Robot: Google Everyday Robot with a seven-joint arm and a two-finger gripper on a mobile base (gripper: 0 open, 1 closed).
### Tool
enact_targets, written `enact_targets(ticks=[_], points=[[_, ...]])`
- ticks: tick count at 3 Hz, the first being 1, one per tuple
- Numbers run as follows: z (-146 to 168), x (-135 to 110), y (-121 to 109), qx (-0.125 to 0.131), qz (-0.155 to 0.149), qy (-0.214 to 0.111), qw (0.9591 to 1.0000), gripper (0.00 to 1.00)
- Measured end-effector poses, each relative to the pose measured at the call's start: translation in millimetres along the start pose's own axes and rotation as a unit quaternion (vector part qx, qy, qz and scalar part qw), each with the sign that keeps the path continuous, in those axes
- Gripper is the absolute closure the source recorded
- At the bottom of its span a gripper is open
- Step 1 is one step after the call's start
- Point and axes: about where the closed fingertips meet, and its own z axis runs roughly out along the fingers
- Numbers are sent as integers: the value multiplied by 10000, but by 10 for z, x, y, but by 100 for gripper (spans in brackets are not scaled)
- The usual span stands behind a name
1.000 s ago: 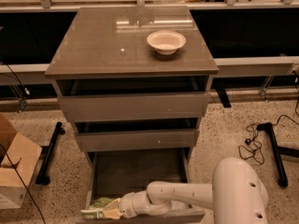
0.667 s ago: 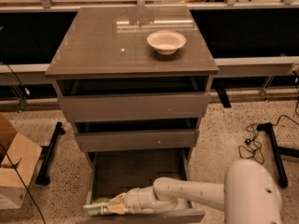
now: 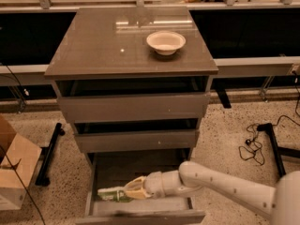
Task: Pick green jalapeno chip bag from bottom drawer and place on counter
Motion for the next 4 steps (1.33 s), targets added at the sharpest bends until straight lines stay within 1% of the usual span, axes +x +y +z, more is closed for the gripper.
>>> enact_targets(ticks=[1,2,3,4], points=[[-624,-529,125,101,-525,-285,9982,100],[-1170,-1059,262,266,-999,-405,9938,100],[-1640,-1792,385,472,-1642,-320,9848,100],[-1821,-2304,466,550,-2106,-147,9759,100]])
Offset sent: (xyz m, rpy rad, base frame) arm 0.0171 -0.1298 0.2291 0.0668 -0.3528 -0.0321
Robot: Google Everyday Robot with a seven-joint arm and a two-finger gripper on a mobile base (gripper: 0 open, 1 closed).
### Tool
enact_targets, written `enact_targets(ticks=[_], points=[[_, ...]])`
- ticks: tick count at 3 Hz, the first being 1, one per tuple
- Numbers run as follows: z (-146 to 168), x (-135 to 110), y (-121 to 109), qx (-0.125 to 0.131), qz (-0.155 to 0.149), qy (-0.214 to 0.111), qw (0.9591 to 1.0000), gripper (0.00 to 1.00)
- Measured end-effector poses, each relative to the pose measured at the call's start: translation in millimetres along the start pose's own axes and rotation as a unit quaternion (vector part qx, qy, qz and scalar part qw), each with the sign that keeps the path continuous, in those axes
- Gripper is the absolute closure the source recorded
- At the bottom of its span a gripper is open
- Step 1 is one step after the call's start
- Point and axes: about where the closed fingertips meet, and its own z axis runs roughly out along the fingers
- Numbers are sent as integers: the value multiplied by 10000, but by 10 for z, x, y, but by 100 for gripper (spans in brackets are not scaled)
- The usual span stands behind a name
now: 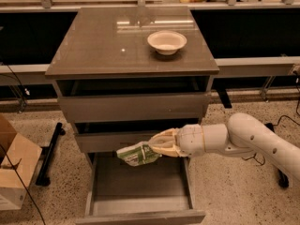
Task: Pick green jalapeno chip bag from bottom drawer and place on counter
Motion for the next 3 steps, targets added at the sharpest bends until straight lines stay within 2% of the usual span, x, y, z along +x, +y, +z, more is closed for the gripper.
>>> enact_targets(ticks=[1,2,3], points=[[-79,-725,-159,137,-642,245,9975,100],[-114,-1643,-293,332,-1290,495,9899,100],[-140,-2614,-409,550,-1910,669,9778,100]])
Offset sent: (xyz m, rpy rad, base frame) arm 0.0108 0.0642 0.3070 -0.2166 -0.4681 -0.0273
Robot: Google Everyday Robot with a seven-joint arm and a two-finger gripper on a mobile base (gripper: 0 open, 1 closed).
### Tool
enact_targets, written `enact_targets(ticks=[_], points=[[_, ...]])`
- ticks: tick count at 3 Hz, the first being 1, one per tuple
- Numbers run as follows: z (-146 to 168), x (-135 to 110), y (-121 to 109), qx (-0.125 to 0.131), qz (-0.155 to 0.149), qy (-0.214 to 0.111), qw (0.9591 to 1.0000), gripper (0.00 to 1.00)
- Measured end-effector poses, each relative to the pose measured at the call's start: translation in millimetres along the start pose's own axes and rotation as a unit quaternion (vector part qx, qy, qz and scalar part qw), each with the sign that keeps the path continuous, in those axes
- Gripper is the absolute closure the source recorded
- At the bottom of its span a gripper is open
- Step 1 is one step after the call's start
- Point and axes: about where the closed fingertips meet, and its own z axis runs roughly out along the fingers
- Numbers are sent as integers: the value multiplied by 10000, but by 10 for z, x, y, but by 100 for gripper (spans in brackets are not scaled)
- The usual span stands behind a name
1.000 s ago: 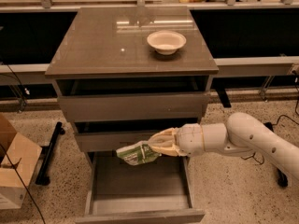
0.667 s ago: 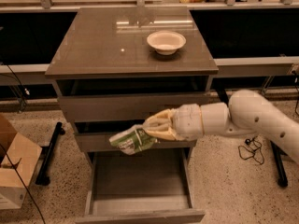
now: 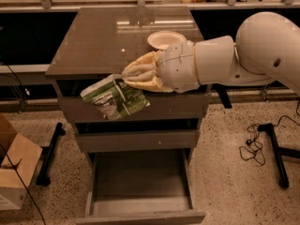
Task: Pick green jalapeno chip bag from bottom drawer and place on counter
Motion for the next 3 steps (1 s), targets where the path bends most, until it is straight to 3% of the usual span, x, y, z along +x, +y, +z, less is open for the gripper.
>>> enact_targets(ticks=[1,2,3], points=[[0,-36,-38,7,-69,-2,10000,100],[1,-297,-318,55,-570,-21,9984,100],[93,-395,-749,-5,-966,-39,9953,100]])
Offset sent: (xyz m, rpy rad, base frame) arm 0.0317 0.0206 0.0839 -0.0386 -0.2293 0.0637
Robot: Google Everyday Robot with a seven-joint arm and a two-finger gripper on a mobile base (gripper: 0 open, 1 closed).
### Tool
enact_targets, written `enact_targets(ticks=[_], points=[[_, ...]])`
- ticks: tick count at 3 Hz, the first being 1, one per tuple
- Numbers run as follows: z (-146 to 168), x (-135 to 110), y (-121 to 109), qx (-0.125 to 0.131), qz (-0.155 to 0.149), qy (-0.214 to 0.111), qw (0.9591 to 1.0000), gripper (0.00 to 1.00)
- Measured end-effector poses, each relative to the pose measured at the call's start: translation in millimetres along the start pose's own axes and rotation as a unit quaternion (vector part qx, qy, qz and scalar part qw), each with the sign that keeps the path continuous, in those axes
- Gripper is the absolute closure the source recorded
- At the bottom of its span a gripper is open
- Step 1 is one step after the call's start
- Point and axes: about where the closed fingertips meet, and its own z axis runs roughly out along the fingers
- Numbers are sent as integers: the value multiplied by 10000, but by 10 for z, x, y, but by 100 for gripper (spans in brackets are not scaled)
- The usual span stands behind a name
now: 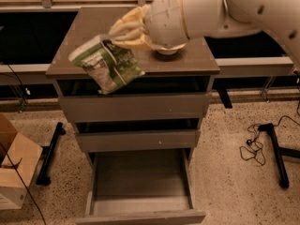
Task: Pick green jalapeno chip bag from bottom drawer and place on counter
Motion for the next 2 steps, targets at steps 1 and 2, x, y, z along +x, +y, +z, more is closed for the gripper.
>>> enact_targets(ticks=[1,2], points=[[219,88,-477,-103,-248,-5,9996,100],[561,255,-860,-256,-271,-49,9993,100]])
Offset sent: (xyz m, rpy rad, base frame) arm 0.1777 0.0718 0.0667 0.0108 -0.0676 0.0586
